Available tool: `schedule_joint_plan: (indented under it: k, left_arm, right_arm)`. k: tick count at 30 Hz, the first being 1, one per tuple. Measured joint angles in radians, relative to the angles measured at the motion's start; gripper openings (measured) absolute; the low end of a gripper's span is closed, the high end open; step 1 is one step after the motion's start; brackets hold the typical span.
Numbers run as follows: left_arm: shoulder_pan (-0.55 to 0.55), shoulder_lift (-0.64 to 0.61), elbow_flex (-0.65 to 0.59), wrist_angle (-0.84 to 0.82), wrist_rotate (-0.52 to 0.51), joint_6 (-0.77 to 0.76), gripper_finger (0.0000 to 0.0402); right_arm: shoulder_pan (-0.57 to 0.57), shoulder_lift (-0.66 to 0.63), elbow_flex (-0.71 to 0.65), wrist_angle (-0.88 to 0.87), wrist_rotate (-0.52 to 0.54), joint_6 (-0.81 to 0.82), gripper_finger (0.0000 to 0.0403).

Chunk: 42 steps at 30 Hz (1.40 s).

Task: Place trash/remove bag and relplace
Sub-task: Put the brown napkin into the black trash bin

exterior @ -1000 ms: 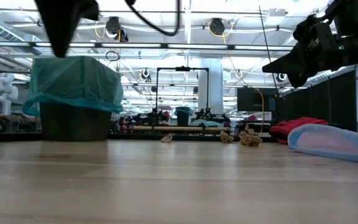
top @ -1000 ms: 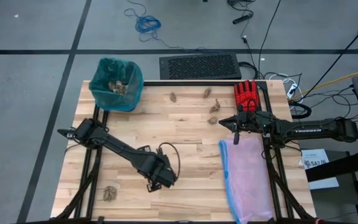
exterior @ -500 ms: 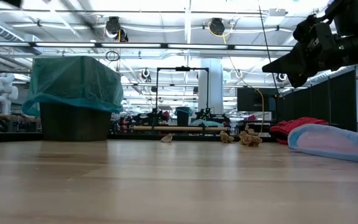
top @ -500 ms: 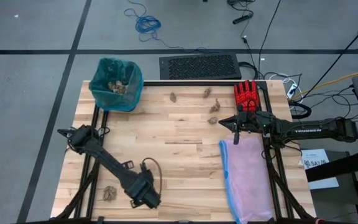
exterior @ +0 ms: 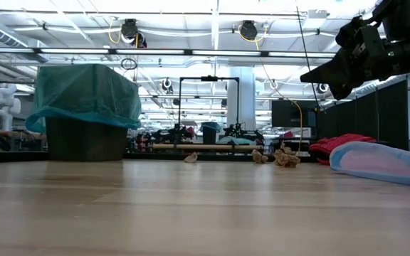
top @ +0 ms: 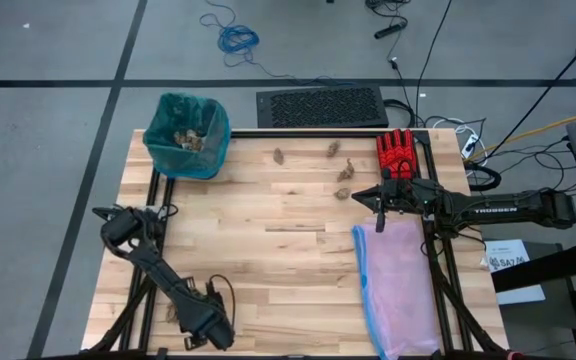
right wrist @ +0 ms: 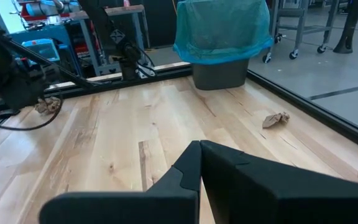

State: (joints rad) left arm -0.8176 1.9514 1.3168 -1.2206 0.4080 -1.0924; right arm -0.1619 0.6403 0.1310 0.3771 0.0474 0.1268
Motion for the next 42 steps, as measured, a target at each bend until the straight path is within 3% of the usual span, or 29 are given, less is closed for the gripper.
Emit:
schedule_joint_plan:
  k: [14, 16, 20, 22, 30, 37, 42]
  left_arm:
    - [-0.057, -0.004, -0.172, 0.133, 0.026, -0.132, 0.0113]
    - [-0.057, -0.005, -0.179, 0.138, 0.028, -0.132, 0.0094]
    - [-0.057, -0.004, -0.171, 0.13, 0.014, -0.111, 0.0017]
    - [-0.057, -0.003, -0.151, 0.123, -0.008, -0.105, 0.001]
    - [-0.001, -0.002, 0.014, 0.047, -0.189, -0.044, 0.0002]
    - [0.143, -0.002, 0.222, -0.145, -0.517, 0.021, 0.0001]
    - [0.251, -0.014, 0.396, -0.311, -0.725, 0.178, 0.0001]
  right_arm:
    - [0.0, 0.0, 0.0, 0.0, 0.0, 0.0, 0.0]
    - [0.0, 0.0, 0.0, 0.0, 0.0, 0.0, 0.0]
    - [0.0, 0.0, 0.0, 0.0, 0.0, 0.0, 0.0]
    - [0.0, 0.0, 0.0, 0.001, 0.0, 0.001, 0.0]
    - [0.0, 0.0, 0.0, 0.009, 0.0, 0.002, 0.0]
    - [0.0, 0.0, 0.0, 0.011, 0.0, 0.011, 0.0]
    - [0.0, 0.0, 0.0, 0.01, 0.0, 0.011, 0.0]
